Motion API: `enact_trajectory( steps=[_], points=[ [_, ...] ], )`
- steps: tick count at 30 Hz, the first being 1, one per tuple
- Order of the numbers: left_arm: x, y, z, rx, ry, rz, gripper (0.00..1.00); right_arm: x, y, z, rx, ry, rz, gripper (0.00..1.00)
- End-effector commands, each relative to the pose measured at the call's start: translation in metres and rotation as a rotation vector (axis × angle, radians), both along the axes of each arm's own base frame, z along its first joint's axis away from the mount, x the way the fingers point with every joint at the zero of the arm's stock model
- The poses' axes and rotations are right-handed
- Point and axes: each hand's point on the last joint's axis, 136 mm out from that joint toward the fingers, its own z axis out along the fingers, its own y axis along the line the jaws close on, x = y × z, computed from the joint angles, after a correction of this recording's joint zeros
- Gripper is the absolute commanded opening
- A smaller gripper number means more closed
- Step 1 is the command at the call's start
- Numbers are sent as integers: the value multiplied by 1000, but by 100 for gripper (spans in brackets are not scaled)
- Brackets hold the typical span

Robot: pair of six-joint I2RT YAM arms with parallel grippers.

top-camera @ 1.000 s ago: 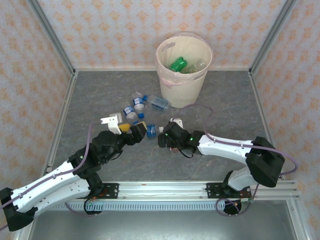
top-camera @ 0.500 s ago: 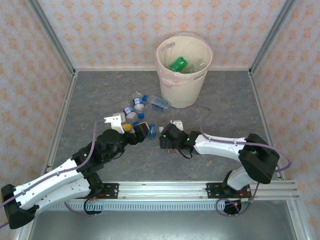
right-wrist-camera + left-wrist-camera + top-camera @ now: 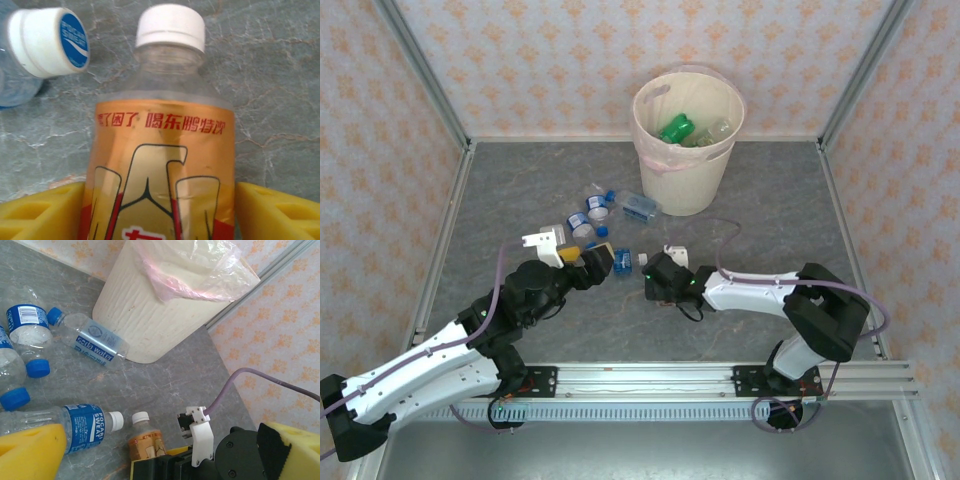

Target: Put the plastic bottles in the bin

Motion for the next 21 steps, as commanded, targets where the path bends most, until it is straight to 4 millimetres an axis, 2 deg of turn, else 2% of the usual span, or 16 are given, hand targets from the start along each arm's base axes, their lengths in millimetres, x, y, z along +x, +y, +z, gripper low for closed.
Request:
enact_trajectory(
  steps=[1,5,7,9,12,16,17,21],
  points=[
    [-1,0,4,13,-8,-2,99,2,-10,-6,-35,-24,-36,69],
    [-1,1,6,10,-9,-3,99,3,-14,1,-45,-36,-45,57],
    [-2,1,7,8,-11,-3,99,5,-17,16,-34,-65,-60,56],
    [-1,1,6,7,-11,-2,99,9,-21,39,-13,-113,-79,56],
    [0,0,7,2,-15,-2,99,16,-27,86,39,-215,-108,55],
    [2,-6,4,0,-11,-13,99,28,-37,157,96,-369,-147,54],
    [2,-7,4,1,-9,-17,99,30,-40,181,123,-418,-156,53],
    [3,-11,4,-1,-4,-30,99,47,-47,248,174,-531,-166,52]
  ],
)
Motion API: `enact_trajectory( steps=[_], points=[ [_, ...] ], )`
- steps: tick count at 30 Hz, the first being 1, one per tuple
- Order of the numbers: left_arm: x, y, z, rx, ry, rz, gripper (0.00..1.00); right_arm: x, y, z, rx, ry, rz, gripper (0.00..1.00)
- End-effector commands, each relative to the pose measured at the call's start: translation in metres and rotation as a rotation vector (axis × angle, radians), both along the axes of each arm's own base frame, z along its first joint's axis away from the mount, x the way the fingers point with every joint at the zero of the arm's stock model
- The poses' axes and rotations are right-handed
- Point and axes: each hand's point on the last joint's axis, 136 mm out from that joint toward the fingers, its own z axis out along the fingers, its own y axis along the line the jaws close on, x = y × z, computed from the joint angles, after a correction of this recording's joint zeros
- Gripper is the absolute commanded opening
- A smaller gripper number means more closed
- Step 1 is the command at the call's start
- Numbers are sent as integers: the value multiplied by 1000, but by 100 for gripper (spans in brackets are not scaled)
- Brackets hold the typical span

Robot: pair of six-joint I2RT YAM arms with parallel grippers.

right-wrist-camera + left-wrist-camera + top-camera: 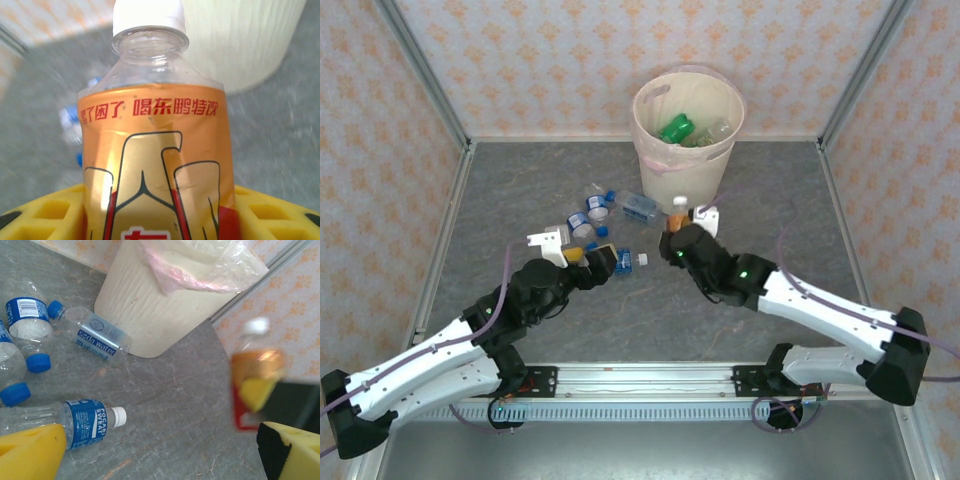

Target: Put the plastic bottles in the bin

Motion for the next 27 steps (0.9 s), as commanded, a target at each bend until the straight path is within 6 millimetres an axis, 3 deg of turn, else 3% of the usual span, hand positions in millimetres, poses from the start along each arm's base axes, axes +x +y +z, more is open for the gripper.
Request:
enact_trajectory(
  steps=[1,7,12,18,22,27],
  points=[
    [-1,-6,15,-30,-31,-23,99,19,-25,53,-47,-116,-73,51],
    [-1,-9,18,-46,-37,-37,99,63,-36,140,-32,-254,-138,51],
    [-1,-12,18,-47,-35,-48,99,110,-46,171,-42,-289,-192,52],
    [1,-12,20,-19,-39,-47,99,160,-55,184,-26,-300,-231,51],
    [3,-15,15,-4,-26,-51,99,190,-61,177,-31,-277,-252,51],
    [3,-16,9,11,-11,-53,99,210,-61,168,-31,-256,-252,56]
  ],
)
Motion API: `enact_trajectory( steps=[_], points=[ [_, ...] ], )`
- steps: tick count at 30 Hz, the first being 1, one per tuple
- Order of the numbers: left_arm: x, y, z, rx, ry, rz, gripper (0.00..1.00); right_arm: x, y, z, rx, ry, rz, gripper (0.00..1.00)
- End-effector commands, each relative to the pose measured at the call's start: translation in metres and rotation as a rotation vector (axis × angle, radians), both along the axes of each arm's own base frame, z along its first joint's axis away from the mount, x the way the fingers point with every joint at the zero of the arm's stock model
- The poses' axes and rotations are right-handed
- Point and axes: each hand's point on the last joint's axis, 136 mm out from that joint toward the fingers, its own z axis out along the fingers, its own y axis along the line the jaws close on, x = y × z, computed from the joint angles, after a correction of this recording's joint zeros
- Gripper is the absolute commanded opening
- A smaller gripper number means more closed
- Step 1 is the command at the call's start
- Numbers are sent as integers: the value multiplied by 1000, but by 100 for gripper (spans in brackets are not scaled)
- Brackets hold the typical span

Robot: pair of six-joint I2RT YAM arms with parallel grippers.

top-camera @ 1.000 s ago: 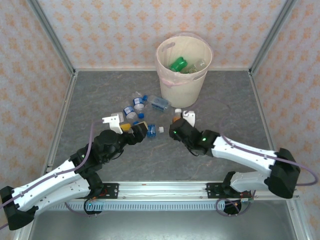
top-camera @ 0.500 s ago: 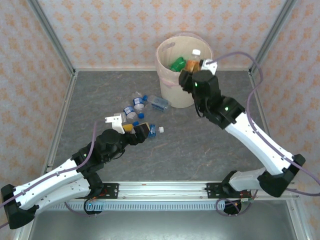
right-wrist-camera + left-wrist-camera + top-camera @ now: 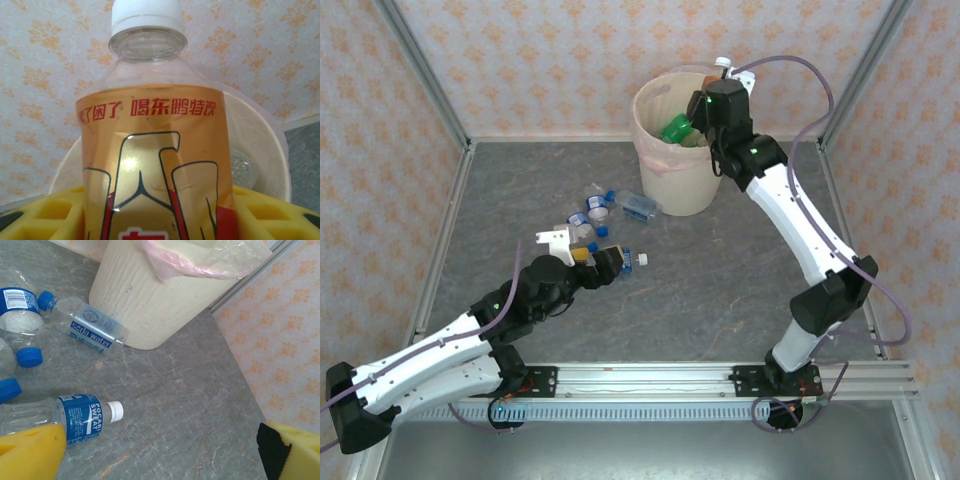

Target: Put the plastic bottles in the bin

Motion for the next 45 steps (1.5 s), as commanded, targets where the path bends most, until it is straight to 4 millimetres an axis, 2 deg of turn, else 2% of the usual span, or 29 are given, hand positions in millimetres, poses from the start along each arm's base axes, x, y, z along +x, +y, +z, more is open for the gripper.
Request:
enact_trajectory(
  steps=[1,4,5,9,12,17,19,23,25,29,32,39,45],
  points=[
    [-1,-5,15,-10,-31,-23,99,5,3,11,3,-12,27,64],
    [0,-4,16,-5,-33,-19,99,8,7,9,-4,5,47,85],
    [0,-4,16,-4,-34,-19,99,8,8,8,-3,10,52,98],
    [2,-3,11,11,-26,-9,99,-1,8,18,18,-8,76,100],
    [4,-2,5,31,-16,1,99,-16,6,27,55,-30,100,100],
    [10,3,-9,71,10,43,99,-52,8,26,95,-42,162,100],
    [14,7,-18,85,26,65,99,-74,8,23,116,-51,198,100],
    [28,26,-38,105,71,126,99,-113,2,7,169,-59,256,100],
    [37,38,-49,96,103,152,99,-134,0,-7,188,-46,287,100],
    [53,53,-68,80,147,185,99,-162,1,-38,229,-11,332,100],
    [65,56,-81,52,184,181,99,-180,8,-60,262,18,384,100],
    [90,42,-102,48,240,131,99,-201,25,-113,286,114,460,100],
    [98,31,-119,76,290,95,99,-209,32,-142,305,166,479,100]
  ],
)
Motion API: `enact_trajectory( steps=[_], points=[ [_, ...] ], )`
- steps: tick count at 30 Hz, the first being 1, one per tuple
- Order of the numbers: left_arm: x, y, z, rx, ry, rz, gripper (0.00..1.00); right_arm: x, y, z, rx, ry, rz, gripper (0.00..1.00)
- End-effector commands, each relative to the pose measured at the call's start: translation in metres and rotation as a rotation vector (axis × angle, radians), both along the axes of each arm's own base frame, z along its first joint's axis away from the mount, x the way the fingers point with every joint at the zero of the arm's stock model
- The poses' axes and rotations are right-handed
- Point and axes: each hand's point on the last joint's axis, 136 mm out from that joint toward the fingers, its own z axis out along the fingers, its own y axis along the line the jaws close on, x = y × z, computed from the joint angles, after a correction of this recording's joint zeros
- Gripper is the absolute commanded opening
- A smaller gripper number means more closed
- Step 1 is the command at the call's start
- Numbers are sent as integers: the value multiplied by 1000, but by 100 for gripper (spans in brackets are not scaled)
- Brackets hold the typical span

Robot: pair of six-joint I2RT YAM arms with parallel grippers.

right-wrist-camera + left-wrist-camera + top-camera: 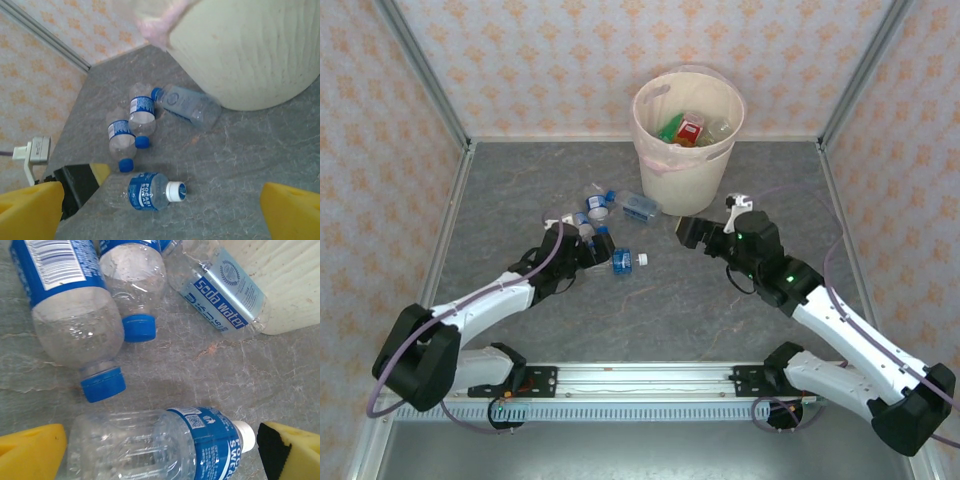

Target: Put the plastic bottles in the bin

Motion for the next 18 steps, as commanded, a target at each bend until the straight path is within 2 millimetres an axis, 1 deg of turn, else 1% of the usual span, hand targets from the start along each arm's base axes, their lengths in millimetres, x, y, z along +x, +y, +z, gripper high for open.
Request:
enact_trajectory(
  steps=[1,5,7,12,18],
  points=[
    [13,-13,16,-37,-56,-49,99,-5,7,7,74,-24,19,100],
    [10,-14,4,-42,-30,-54,99,-10,14,-12,78,12,39,100],
    [6,-16,-1,-62,-14,-61,99,-12,18,-18,71,24,47,100],
    [-13,-28,-6,-183,0,-81,99,-11,20,-24,63,32,40,100],
    [-38,-42,-7,-217,8,-106,99,-10,22,-33,59,52,38,100]
  ],
)
